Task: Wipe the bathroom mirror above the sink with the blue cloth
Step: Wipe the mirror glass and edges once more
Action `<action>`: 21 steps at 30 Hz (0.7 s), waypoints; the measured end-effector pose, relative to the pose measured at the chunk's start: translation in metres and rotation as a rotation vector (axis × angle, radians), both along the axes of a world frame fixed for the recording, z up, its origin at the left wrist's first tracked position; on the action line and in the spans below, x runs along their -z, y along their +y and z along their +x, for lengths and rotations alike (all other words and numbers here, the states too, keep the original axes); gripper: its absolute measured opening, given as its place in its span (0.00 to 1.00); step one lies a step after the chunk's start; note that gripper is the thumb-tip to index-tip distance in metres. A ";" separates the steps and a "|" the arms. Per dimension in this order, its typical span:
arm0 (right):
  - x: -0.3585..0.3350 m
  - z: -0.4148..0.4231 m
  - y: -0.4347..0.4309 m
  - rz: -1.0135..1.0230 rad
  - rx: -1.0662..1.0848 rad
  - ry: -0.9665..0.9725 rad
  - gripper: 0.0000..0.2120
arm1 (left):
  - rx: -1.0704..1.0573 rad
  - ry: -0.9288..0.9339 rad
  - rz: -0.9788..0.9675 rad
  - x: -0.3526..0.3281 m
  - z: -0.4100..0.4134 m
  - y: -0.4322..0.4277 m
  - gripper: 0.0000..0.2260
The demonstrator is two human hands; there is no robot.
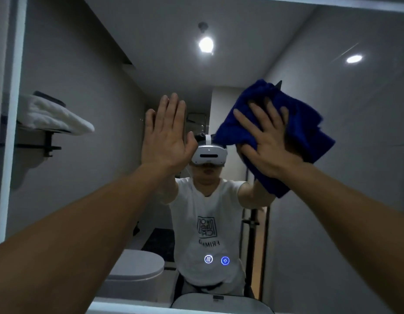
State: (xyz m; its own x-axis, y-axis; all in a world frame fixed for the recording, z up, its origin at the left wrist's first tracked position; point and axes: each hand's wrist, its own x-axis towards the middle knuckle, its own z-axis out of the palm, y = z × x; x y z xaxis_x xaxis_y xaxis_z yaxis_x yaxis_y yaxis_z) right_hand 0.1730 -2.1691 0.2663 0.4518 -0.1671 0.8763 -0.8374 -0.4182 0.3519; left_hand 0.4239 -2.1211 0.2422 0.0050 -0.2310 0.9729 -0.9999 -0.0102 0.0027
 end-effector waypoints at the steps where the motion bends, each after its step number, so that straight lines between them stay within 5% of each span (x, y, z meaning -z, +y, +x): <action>1: 0.002 0.011 0.003 -0.006 0.039 -0.076 0.31 | 0.004 0.000 -0.002 0.000 0.000 0.000 0.33; 3: 0.029 0.027 0.008 -0.066 0.088 -0.062 0.32 | 0.008 -0.001 -0.005 0.001 0.000 -0.001 0.33; 6: 0.088 0.029 0.005 -0.120 -0.058 0.305 0.33 | 0.016 -0.005 -0.014 0.001 0.001 -0.003 0.33; 9: 0.055 0.005 -0.009 -0.213 -0.149 0.613 0.30 | 0.014 -0.010 -0.020 0.002 0.002 -0.005 0.33; 11: 0.001 -0.002 -0.010 -0.161 -0.082 0.457 0.32 | 0.015 -0.011 -0.013 0.002 0.003 -0.007 0.33; 14: -0.069 0.010 -0.005 -0.001 -0.023 -0.109 0.32 | 0.017 -0.017 -0.021 0.001 0.004 -0.008 0.33; 16: -0.076 0.027 0.002 -0.020 0.058 -0.246 0.32 | 0.013 -0.029 -0.024 0.000 0.004 -0.008 0.33; 21: 0.022 0.042 0.009 -0.105 0.007 0.155 0.35 | -0.024 -0.062 -0.021 0.001 0.006 -0.011 0.31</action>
State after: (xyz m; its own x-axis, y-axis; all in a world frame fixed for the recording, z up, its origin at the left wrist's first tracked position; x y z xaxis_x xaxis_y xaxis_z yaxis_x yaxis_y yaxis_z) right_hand 0.2149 -2.1600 0.2444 0.5822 -0.0820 0.8089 -0.7722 -0.3670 0.5187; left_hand 0.4295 -2.1317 0.2416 -0.0497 -0.2110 0.9762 -0.9977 -0.0349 -0.0583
